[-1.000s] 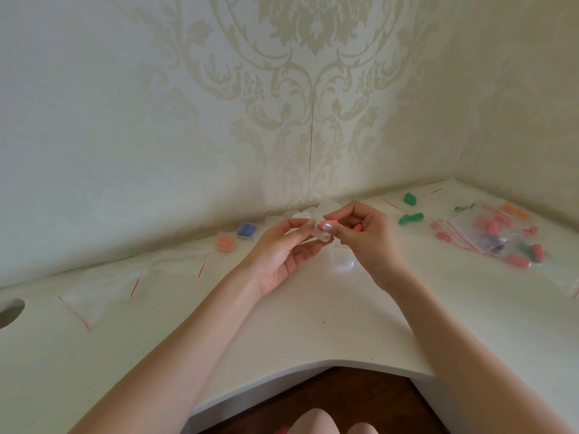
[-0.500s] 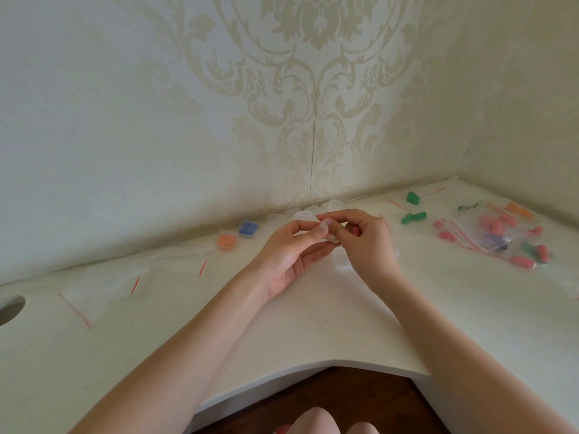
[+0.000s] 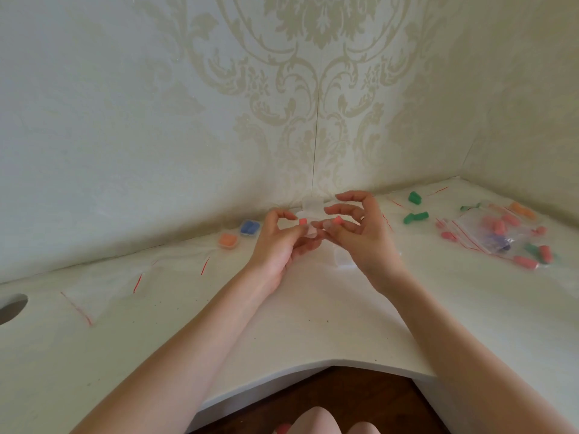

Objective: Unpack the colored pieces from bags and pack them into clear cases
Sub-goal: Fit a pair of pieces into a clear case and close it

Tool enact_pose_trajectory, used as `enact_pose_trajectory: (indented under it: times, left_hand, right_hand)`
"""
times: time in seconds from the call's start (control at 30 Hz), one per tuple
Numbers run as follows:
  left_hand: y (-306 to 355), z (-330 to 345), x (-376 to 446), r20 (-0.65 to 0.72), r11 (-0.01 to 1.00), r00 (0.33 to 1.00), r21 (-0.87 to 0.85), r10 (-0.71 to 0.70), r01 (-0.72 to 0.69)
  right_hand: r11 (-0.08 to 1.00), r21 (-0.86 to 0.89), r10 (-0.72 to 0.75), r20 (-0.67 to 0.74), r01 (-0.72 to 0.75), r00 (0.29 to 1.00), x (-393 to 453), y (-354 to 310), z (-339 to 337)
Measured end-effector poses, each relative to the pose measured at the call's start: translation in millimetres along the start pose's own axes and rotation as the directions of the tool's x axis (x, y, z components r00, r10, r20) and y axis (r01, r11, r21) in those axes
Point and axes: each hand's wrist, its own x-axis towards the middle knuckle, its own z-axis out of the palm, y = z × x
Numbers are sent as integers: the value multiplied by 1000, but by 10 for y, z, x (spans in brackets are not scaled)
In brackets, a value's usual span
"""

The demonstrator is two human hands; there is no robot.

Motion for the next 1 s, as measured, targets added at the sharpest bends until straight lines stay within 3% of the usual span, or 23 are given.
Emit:
enact_pose_trajectory:
  times: [0.13, 0.43, 0.73, 1.0]
  left_hand:
    - [-21, -4, 11, 5, 998, 1000, 55, 31, -31]
    - [-44, 50, -31, 60, 996, 998, 85, -33, 28]
    - [-60, 86, -65, 58, 985, 998, 170, 8, -17]
    - [-76, 62, -27, 22, 993, 1000, 120, 14, -17]
  right_hand:
    - [1000, 4, -14, -102, 14, 995, 3, -41, 0]
    - [999, -48, -31, -119, 26, 992, -14, -21, 22]
    - [944, -329, -100, -217, 23, 971, 37, 75, 23]
    - [860, -508, -153, -163, 50, 975, 25, 145, 28]
